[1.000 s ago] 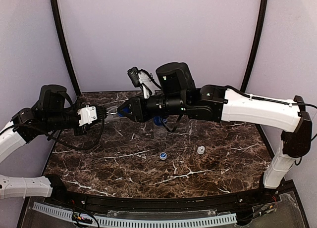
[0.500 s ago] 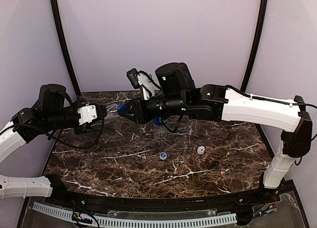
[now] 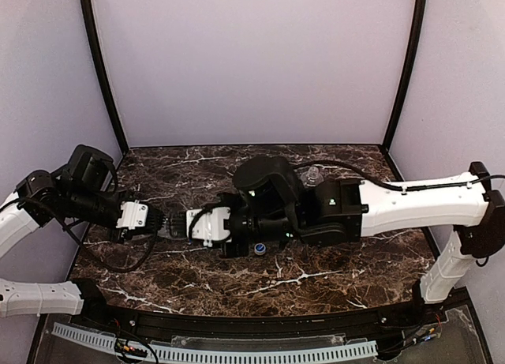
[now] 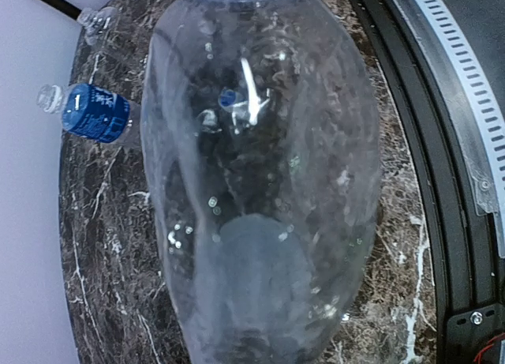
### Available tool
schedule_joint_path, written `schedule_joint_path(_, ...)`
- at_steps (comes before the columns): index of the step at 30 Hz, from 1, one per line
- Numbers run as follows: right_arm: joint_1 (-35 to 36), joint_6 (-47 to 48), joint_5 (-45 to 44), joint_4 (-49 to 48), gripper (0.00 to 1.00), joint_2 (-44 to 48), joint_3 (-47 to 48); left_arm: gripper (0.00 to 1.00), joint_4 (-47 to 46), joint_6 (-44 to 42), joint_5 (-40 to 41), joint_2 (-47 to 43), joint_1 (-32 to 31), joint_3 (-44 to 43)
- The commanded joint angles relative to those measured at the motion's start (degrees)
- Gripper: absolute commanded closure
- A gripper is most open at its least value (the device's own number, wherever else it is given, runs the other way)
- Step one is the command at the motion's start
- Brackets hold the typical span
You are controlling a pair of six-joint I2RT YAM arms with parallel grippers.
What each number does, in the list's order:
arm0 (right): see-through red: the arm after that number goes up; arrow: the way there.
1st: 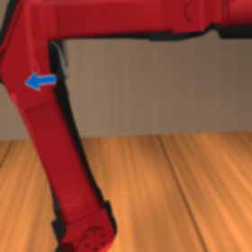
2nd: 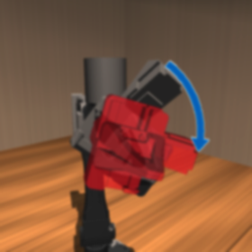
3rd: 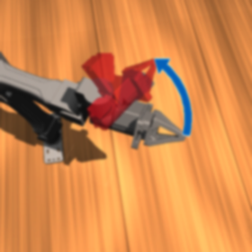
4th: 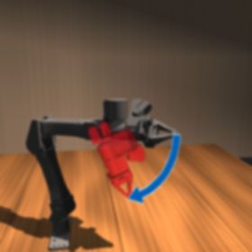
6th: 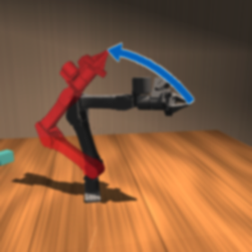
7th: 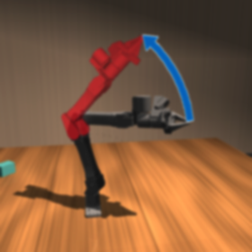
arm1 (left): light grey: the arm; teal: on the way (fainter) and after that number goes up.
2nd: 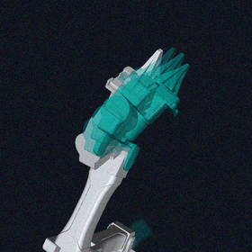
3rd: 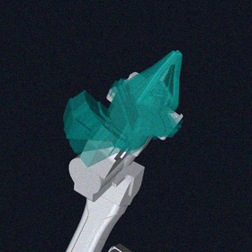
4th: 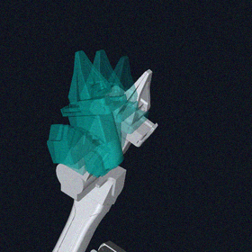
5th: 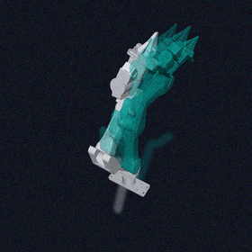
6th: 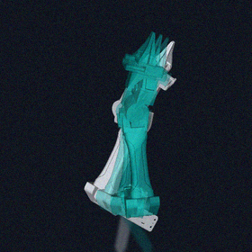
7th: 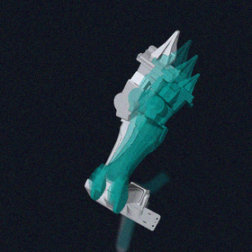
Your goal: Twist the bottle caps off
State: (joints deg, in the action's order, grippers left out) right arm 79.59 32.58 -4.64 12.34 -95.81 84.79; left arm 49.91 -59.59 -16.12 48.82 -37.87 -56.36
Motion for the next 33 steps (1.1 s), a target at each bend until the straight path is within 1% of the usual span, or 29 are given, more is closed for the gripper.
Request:
schedule_joint_path(1, 4.9, 38.3, -7.1, -7.6, 1.0, 1.5, -5.3, 0.89, 7.4, -5.9, -3.0, 0.3, -0.2, 0.8)
schedule_joint_path(4, 6.0, 52.0, -13.5, -15.4, 1.0, 1.4, -8.9, 0.89, 8.2, -6.8, -2.5, 0.5, -0.2, 1.2)
schedule_joint_path(5, 6.3, 56.7, -15.0, -20.3, 1.0, 1.6, -10.6, 0.89, 8.6, -7.2, -2.5, 0.6, -0.2, 1.4)
schedule_joint_path(8, 6.7, 69.0, -17.0, -31.7, 1.0, 1.9, -15.3, 0.89, 8.9, -7.6, -2.4, 0.5, -0.3, 1.8)
schedule_joint_path(10, 6.7, 74.7, -17.4, -37.3, 1.0, 1.9, -17.4, 0.89, 8.8, -7.7, -2.3, 0.4, -0.3, 2.0)
schedule_joint_path(14, 6.7, 80.8, -17.8, -44.0, 1.0, 2.1, -19.7, 0.89, 9.1, -7.9, -2.2, 0.4, -0.3, 2.1)
schedule_joint_path(20, 6.7, 77.8, -17.3, -42.2, 1.0, 2.4, -19.2, 0.89, 8.5, -7.9, -2.3, 0.0, -0.3, 2.4)
schedule_joint_path(21, 6.7, 77.0, -17.5, -41.8, 0.95, 2.2, -19.1, 0.89, 8.1, -7.4, -2.4, -0.1, -0.2, 2.4)
schedule_joint_path(22, 6.7, 76.2, -17.4, -42.2, 0.84, 2.1, -19.2, 0.89, 7.5, -6.7, -2.4, -0.3, -0.2, 2.4)
schedule_joint_path(24, 6.7, 75.0, -17.4, -43.8, 0.58, 1.9, -19.5, 0.9, 6.3, -5.4, -2.6, -0.4, -0.2, 1.7)
schedule_joint_path(25, 6.6, 74.1, -17.5, -44.0, 0.39, 2.0, -19.4, 0.9, 6.0, -5.0, -2.7, -0.3, -0.3, 1.5)
schedule_joint_path(26, 6.7, 72.8, -17.6, -43.9, 0.29, 2.1, -19.4, 0.9, 5.4, -4.2, -2.7, -0.4, -0.3, 1.0)
schedule_joint_path(29, 6.6, 68.2, -17.8, -42.8, 0.1, 3.0, -19.4, 0.9, 4.2, -2.8, -2.4, -0.5, -0.3, 0.3)
schedule_joint_path(30, 6.6, 66.8, -18.0, -41.8, 0.03, 3.5, -19.6, 0.91, 3.6, -2.1, -2.2, -0.6, -0.3, -0.1)
schedule_joint_path(33, 6.5, 62.5, -18.8, -39.4, 0.01, 5.1, -20.6, 0.91, 1.5, 0.6, -1.6, -0.7, -0.2, -0.6)
